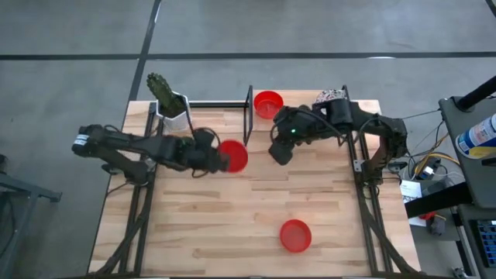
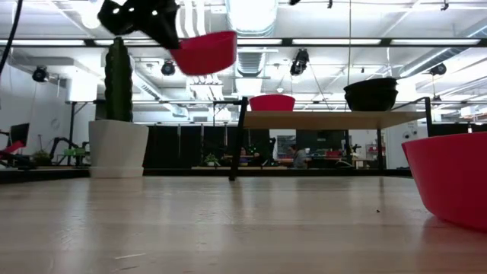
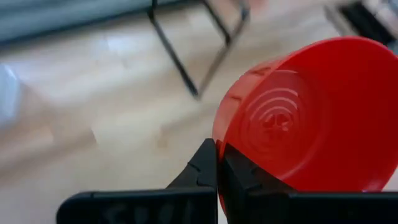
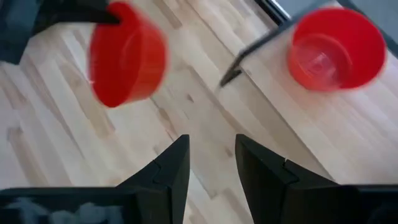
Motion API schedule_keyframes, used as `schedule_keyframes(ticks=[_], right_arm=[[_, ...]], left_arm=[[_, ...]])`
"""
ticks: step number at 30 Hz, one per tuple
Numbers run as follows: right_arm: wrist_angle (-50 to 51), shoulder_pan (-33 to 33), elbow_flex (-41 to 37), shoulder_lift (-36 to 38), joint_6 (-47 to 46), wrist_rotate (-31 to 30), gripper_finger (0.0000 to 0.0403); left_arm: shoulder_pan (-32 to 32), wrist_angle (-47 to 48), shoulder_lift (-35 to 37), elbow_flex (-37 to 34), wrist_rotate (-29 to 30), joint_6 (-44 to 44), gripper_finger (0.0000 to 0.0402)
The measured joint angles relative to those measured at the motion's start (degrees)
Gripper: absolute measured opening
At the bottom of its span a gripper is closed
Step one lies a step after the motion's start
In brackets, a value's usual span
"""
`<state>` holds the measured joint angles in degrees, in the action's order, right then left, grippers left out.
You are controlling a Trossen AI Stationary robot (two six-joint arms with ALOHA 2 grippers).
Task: Pick & Place Mini bowls
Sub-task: Stack the left red bowl on the red bowl on the shelf
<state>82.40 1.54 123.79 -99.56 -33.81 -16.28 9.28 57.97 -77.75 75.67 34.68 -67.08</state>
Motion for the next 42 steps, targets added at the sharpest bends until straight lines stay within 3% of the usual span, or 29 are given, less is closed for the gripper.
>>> schedule_keyframes(ticks=[7,16,23,32,38,42], right_arm=[[-14.96,0.11,-6.76,0.04,6.37,-4.8,0.0123],[-30.78,0.06,-10.71,0.04,11.37,-10.94,0.0123],[-35.27,-0.46,-12.87,0.06,11.47,-17.42,0.0123],[-38.52,-3.18,-15.92,0.06,8.63,-15.41,0.011],[-38.86,-6.33,-15.97,0.1,7.55,-7.83,0.0025],[-38.82,-7.79,-15.93,0.13,6.72,-7.09,0.0012]], left_arm=[[-3.07,-0.79,-0.74,7.71,11.01,14.98,0.0],[-7.17,-0.42,-0.92,15.09,14.19,26.25,0.0],[-7.91,-0.41,-0.92,15.84,14.29,30.49,0.0],[-8.11,-0.43,-0.92,15.84,13.22,33.02,0.0],[-8.13,-1.36,-0.83,15.82,13.24,36.34,0.0],[-8.33,-3.47,-0.64,15.82,13.85,38.42,0.0004]])
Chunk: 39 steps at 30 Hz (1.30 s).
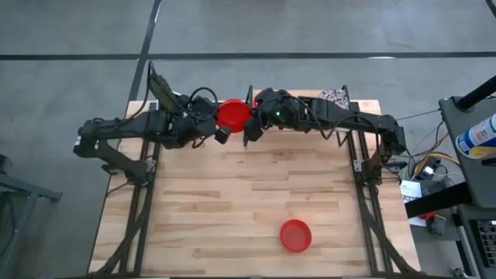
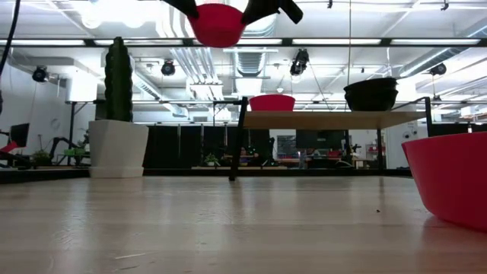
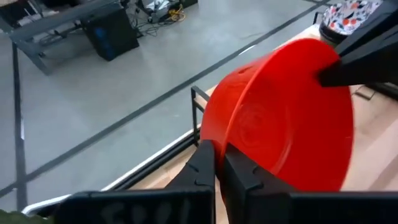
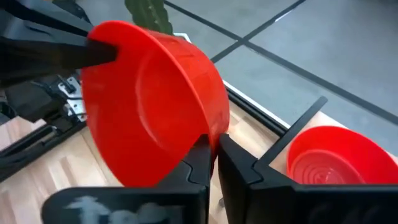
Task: Pick & Place Mini bowls
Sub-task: Stack the left red bowl on the red bowl on the shelf
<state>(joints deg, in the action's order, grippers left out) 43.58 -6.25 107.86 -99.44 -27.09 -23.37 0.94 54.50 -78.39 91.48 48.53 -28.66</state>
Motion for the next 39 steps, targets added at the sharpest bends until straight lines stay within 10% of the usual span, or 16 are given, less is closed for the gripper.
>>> schedule_keyframes(ticks=[14,39], right_arm=[[1.09,-5.47,1.18,-0.15,-3.94,7.93,0.0007],[18.76,-28.92,1.39,0.04,-12.07,28.14,0.0008]], left_arm=[[-3.79,-6.56,3.55,1.38,-5.48,4.91,0.0119],[-3.84,-12.61,7.41,1.11,-11.21,12.13,0.0126]])
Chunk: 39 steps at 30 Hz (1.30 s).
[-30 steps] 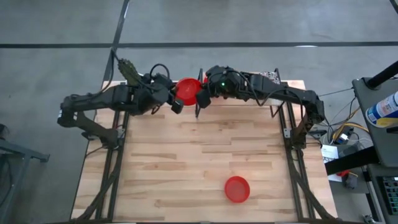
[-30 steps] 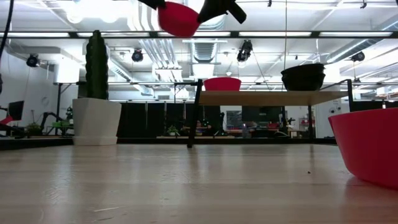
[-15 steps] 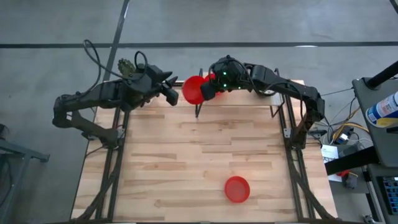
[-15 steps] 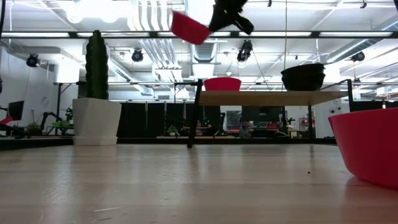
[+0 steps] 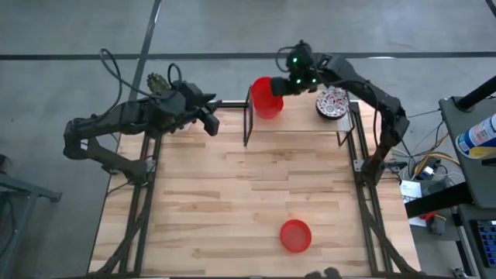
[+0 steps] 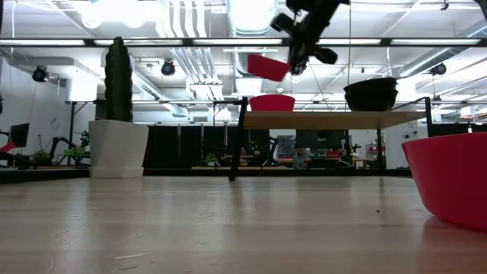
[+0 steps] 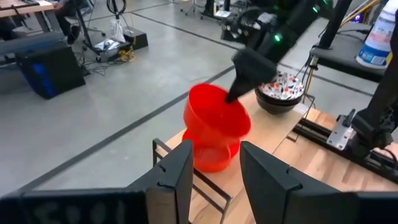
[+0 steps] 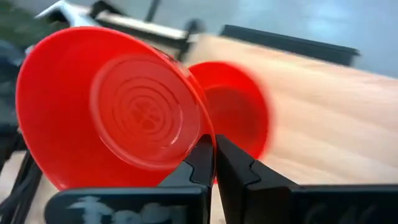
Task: Pick & Place Mini bowls
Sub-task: Stack the left red bowl on the red bowl on the shelf
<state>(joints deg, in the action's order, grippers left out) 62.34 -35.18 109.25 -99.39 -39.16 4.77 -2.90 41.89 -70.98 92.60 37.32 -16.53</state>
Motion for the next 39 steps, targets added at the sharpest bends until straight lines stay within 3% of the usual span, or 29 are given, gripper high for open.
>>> schedule_keyframes(ticks=[7,32,39], right_arm=[[1.34,-5.34,-0.03,-0.04,-0.34,3.83,0.0008],[7.09,-5.71,-0.96,-7.63,0.35,4.29,0.0009],[6.62,-5.68,-0.96,-7.61,0.72,4.29,0.0059]], left_arm=[[0.02,1.22,0.0,0.0,-0.32,-0.07,0.0126],[0.04,4.12,0.28,-0.02,-0.48,1.46,0.0126],[0.04,4.13,0.28,-0.02,-0.5,1.44,0.0126]])
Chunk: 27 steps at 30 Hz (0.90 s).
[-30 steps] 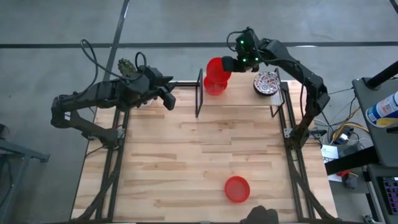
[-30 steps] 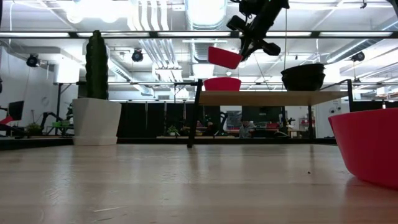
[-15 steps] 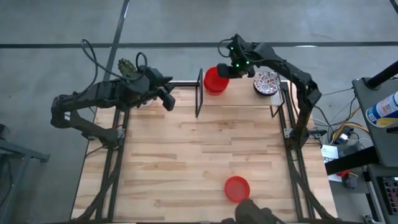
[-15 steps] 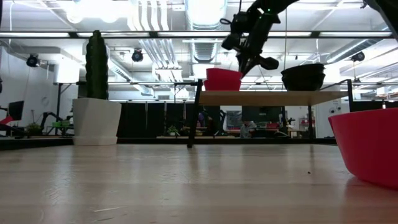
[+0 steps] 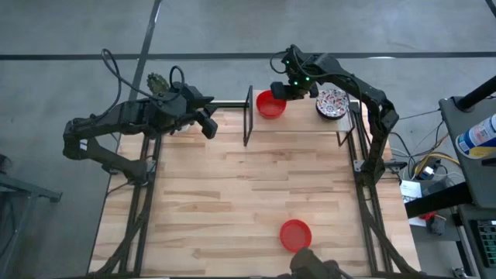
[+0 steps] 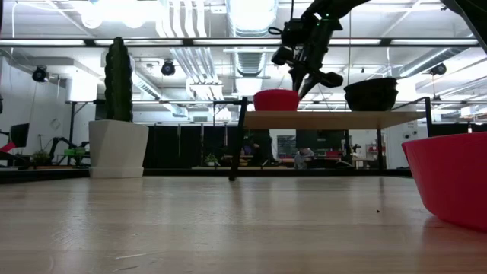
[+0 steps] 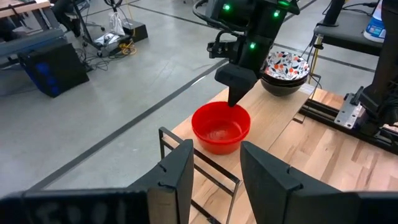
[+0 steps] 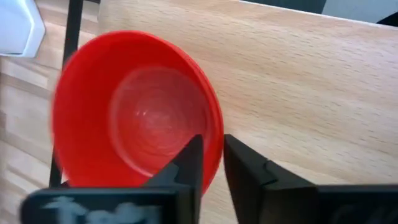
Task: Pick & Place Mini bowls
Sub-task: Stack the left red bowl on the red bowl on the shelf, then stack the red bowl on the red bowl on the shelf
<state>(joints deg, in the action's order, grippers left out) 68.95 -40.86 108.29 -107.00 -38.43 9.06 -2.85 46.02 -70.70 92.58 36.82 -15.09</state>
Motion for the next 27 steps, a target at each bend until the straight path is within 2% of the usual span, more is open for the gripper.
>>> schedule_keyframes(ticks=[6,11,20,27], right_arm=[[0.33,0.61,0.0,0.73,1.14,0.08,0.013],[0.3,2.89,0.02,4.17,2.85,0.14,0.016],[1.1,11.13,0.02,9.29,8.49,-0.46,0.0158],[9.63,21.61,-0.12,10.75,12.17,-0.07,0.0148]], left_arm=[[0.0,0.34,0.0,0.0,-1.46,-0.41,0.0126],[-0.04,0.5,0.0,0.0,-2.36,-0.55,0.0126],[-0.04,2.23,0.02,-0.02,-3.01,-1.18,0.0126],[-0.02,4.55,-0.09,-0.04,-6.25,-2.38,0.0126]])
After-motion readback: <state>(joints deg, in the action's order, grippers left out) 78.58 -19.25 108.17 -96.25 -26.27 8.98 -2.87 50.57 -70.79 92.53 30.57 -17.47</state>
